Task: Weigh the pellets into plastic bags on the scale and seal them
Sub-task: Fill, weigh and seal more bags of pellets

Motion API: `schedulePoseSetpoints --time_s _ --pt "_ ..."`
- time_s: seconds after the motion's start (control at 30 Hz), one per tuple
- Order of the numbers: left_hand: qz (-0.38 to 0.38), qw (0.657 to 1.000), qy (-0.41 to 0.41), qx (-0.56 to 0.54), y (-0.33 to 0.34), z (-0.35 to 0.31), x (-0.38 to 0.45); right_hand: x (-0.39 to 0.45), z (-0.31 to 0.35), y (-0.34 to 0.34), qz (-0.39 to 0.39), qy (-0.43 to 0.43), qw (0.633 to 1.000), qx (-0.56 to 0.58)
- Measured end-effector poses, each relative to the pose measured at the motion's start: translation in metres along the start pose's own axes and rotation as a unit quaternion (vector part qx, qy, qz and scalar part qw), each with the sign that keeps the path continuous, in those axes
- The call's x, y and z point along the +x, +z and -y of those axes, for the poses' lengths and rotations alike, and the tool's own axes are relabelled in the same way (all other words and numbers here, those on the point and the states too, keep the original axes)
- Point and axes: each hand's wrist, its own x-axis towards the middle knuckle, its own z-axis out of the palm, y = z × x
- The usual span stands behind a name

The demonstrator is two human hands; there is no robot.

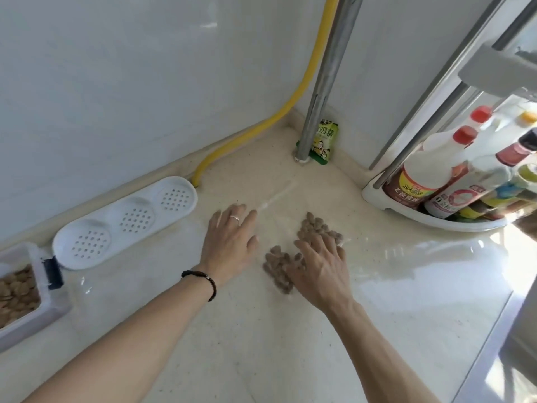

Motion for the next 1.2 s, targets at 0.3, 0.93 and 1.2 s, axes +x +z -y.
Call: schedulePoseSetpoints --time_s 0.3,0.93,1.2 --pt "0.107 0.994 0.011 0.036 0.008 -0.006 -0.017 0.006 0.003 0.007 0.088 -0.089 0.992 -0.005" --pt "0.141 0.965 -0.220 0.002 -0.066 0.116 -0.139 0.040 0.174 0.029 0.116 -0.046 0.990 0.062" --pt "0.111 0.974 -0.198 -0.001 -0.070 0.124 -0.150 0.049 0.182 0.031 -0.038 -0.045 0.986 0.156"
